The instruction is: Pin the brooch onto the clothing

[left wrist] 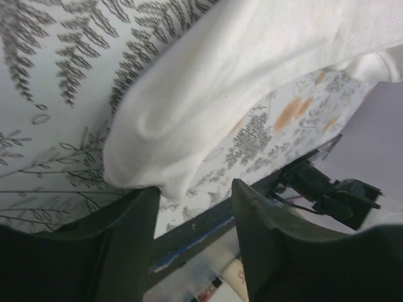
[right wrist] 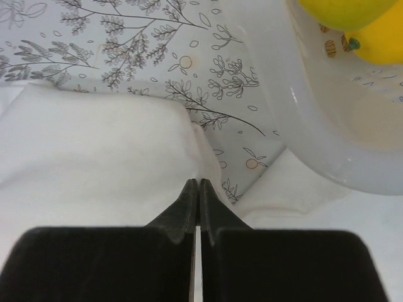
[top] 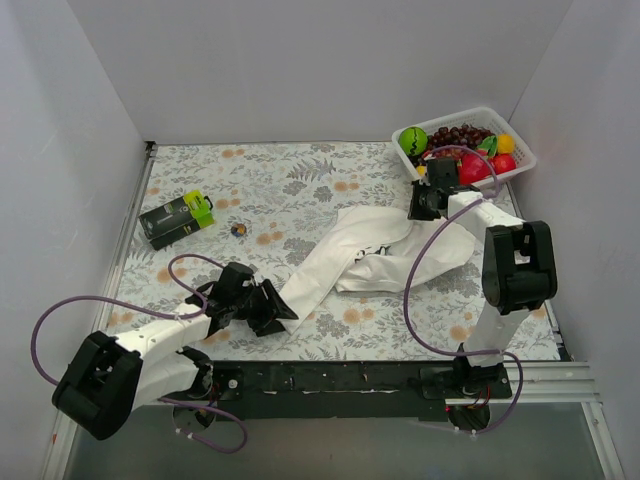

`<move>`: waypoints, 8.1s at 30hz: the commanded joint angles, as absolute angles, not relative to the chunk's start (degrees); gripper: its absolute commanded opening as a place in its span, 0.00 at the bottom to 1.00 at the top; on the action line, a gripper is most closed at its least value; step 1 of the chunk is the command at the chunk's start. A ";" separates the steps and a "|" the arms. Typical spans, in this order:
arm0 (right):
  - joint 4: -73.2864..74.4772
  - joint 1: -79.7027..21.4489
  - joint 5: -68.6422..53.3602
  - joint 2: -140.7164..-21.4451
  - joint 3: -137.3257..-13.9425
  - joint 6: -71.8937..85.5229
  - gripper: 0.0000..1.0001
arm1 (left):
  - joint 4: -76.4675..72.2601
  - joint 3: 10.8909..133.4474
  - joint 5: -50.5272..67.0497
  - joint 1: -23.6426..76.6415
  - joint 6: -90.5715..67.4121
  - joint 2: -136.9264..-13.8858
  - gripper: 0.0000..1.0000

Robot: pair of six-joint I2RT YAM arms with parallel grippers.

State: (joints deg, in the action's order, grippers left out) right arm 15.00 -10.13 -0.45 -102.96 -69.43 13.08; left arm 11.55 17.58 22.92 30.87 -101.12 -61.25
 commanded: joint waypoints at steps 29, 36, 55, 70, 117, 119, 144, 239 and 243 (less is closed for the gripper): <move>16.61 -9.84 -16.88 -69.37 -101.06 20.39 0.01 | 31.63 101.38 6.06 31.20 -68.39 -71.88 0.00; 14.68 -9.93 -11.78 -58.55 -108.02 21.44 0.01 | 34.02 123.93 8.88 31.20 -63.72 -71.21 0.00; 13.45 -9.93 -13.10 -60.19 -103.98 21.36 0.01 | 36.66 120.95 -4.21 31.20 -59.15 -69.52 0.00; 18.11 -9.93 -13.97 -76.31 -126.65 22.06 0.01 | 36.04 135.62 -2.03 31.03 -57.22 -82.36 0.00; 13.63 -9.67 -14.07 -91.40 -136.12 24.26 0.01 | 30.24 145.52 19.49 4.85 -68.52 -99.02 0.00; 9.87 -9.67 -11.36 -90.27 -133.53 24.78 0.01 | 21.60 145.21 26.78 -2.23 -73.71 -99.49 0.00; -9.08 -9.58 -8.69 -67.78 -76.39 21.98 0.01 | -4.40 83.61 41.74 -13.72 -85.17 -76.66 0.00; 16.53 -9.67 -5.98 -54.75 -98.54 16.70 0.01 | 7.04 106.09 46.85 -11.34 -89.21 -71.62 0.00; 12.31 -9.67 -4.48 -59.23 -97.55 16.26 0.01 | 4.58 106.60 46.32 -11.34 -90.00 -76.28 0.00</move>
